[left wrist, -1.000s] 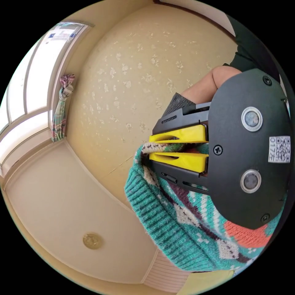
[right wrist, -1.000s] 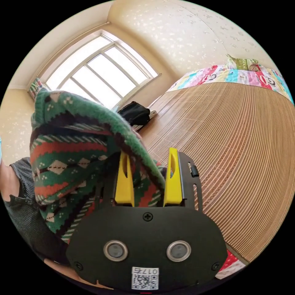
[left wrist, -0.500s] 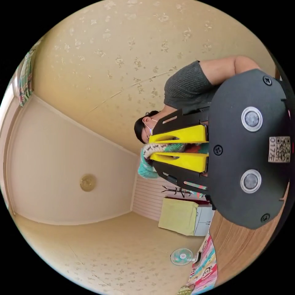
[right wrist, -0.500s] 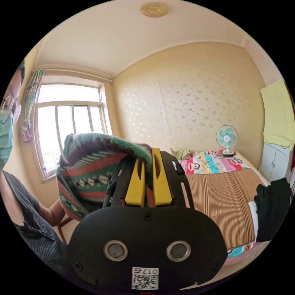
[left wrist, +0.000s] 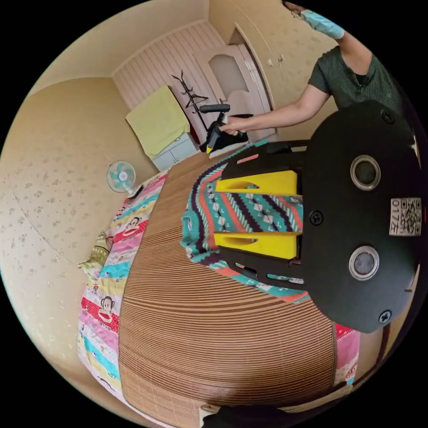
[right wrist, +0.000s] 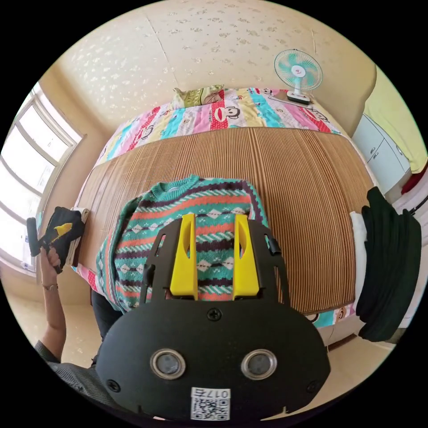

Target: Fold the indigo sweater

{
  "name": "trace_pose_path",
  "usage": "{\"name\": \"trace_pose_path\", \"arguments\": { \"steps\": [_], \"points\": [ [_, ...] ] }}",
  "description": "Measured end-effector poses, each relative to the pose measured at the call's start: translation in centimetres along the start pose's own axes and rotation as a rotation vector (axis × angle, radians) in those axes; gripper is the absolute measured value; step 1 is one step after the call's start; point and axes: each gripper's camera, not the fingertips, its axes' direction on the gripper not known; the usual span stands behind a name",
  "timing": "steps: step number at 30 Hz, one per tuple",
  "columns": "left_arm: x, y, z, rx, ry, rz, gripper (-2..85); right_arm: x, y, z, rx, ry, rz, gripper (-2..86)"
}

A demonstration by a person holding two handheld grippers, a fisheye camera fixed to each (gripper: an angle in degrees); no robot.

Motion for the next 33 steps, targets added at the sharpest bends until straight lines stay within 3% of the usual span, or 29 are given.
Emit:
{"name": "trace_pose_path", "arguments": {
  "steps": [3, 6, 8, 11, 14, 16, 18, 19, 21, 23, 25, 28, 30, 33],
  "points": [
    [1.8, 5.2, 9.4, -0.234, -0.156, 0.091, 14.9, 1.3, 4.7, 5.2, -0.072, -0.078, 0.004, 12.2],
    [3.5, 10.4, 14.3, -0.296, -0.432, 0.120, 14.8, 2.5, 9.7, 8.2, -0.100, -0.152, 0.030, 10.7],
    [3.0, 12.5, 16.1, -0.315, -0.507, 0.050, 13.8, 3.0, 13.8, 9.6, -0.102, -0.251, 0.060, 9.8],
    [1.6, 14.3, 15.8, -0.194, -0.485, -0.022, 10.5, 2.7, 17.6, 11.4, -0.134, -0.385, 0.075, 9.0],
    [-1.4, 12.0, 14.3, -0.240, -0.268, -0.089, 3.9, 3.3, 20.0, 10.5, -0.053, -0.408, 0.101, 8.4],
    [-5.0, 10.8, 10.7, -0.131, -0.084, -0.218, 2.9, 3.9, 20.2, 10.2, -0.058, -0.429, 0.089, 8.1],
    [-11.2, 11.0, 3.2, 0.197, 0.129, -0.422, 2.0, 5.0, 19.8, 10.4, -0.083, -0.472, 0.075, 7.8],
    [-12.6, 11.3, 1.1, 0.289, 0.126, -0.467, 1.6, 5.9, 19.4, 10.5, -0.106, -0.513, 0.077, 7.6],
    [-15.7, 14.0, -7.3, 0.641, -0.048, -0.591, 1.0, 6.9, 18.9, 10.6, -0.135, -0.560, 0.085, 7.5],
    [-15.7, 16.5, -12.0, 0.815, -0.196, -0.635, 3.3, 7.5, 18.6, 10.5, -0.139, -0.573, 0.086, 7.3],
    [-14.9, 18.1, -14.2, 0.869, -0.260, -0.604, 5.7, 7.4, 18.7, 10.3, -0.125, -0.556, 0.091, 7.2],
    [-14.0, 18.6, -11.6, 0.724, -0.219, -0.510, 7.0, 7.2, 18.5, 10.1, -0.112, -0.536, 0.099, 6.9],
    [-12.9, 17.0, -4.5, 0.406, -0.139, -0.420, 7.7, 7.2, 18.1, 10.1, -0.123, -0.534, 0.092, 6.3],
    [-10.7, 16.3, 4.7, 0.100, -0.008, -0.294, 8.0, 7.2, 16.9, 8.5, -0.096, -0.462, 0.039, 3.7]
  ]
}}
